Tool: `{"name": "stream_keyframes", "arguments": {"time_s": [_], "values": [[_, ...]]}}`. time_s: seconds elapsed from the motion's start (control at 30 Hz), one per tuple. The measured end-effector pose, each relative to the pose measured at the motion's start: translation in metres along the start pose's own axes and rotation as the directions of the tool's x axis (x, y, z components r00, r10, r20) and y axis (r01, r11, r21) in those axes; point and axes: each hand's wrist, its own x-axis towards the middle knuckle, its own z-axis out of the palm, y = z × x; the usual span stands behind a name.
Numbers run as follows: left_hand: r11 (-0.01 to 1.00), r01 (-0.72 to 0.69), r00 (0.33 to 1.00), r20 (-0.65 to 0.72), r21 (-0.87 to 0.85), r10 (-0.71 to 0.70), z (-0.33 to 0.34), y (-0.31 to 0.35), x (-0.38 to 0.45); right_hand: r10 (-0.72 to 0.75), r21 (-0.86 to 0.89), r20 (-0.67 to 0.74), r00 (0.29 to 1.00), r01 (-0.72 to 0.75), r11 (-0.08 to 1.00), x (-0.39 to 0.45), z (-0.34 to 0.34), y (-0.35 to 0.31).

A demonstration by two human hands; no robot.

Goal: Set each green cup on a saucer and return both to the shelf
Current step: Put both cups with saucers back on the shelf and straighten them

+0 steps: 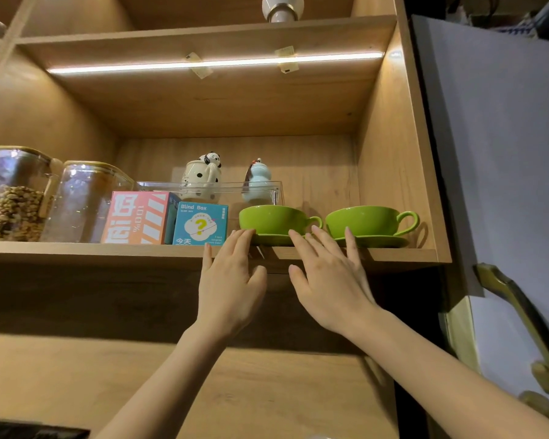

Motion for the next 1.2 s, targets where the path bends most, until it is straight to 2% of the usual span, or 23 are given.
{"name": "stream_keyframes", "arguments": {"time_s": [0.2,0.73,0.93,1.0,1.07,1.2], "values": [[0.999,-0.027,0.998,-0.052,0.045,0.029,0.001,0.002,-0.004,-0.001,0.023,-0.022,1.0,0.002,1.0,0.002,0.001,0.0],[0.989,-0.049,0.999,-0.008,0.14,0.05,0.008,-0.006,-0.007,-0.028,-0.038,0.004,1.0,0.028,0.999,0.009,0.001,-0.002],[0.991,-0.037,0.999,0.01,0.125,0.036,0.008,-0.004,-0.008,-0.032,-0.037,0.026,0.999,0.033,0.999,0.007,-0.004,0.0],[0.991,-0.049,0.999,0.003,0.124,0.049,0.008,0.003,-0.01,-0.057,-0.061,-0.013,0.998,0.056,0.997,0.001,-0.009,0.006],[0.989,-0.113,0.994,0.0,0.093,0.113,0.007,0.017,-0.013,-0.088,-0.11,-0.112,0.99,0.075,0.991,-0.01,-0.016,0.018],[0.969,-0.236,0.969,0.057,-0.068,0.24,0.014,0.056,-0.016,0.03,-0.163,-0.259,0.965,-0.074,0.984,-0.035,-0.033,0.052]]}}
